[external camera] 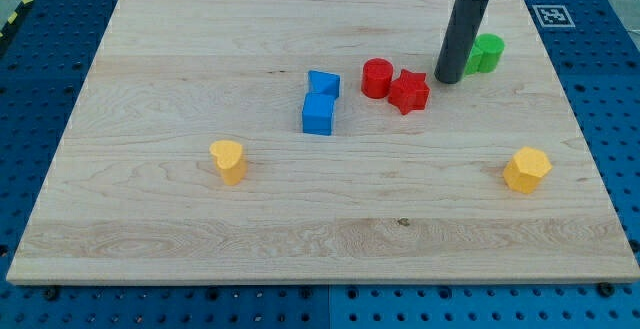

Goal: Point your arm to the yellow hexagon

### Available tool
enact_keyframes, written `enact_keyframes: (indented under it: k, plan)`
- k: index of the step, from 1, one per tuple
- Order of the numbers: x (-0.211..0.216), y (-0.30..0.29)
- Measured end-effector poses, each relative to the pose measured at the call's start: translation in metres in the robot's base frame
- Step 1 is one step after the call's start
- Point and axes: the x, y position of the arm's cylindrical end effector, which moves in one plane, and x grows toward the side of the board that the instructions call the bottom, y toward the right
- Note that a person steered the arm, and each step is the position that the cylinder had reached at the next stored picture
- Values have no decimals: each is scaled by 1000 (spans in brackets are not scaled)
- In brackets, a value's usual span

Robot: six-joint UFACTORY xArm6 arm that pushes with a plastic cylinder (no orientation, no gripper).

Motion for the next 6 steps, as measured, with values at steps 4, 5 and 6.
enact_keyframes:
  k: [4,5,6]
  plan:
    - [134,98]
    - [134,98]
    - [137,82]
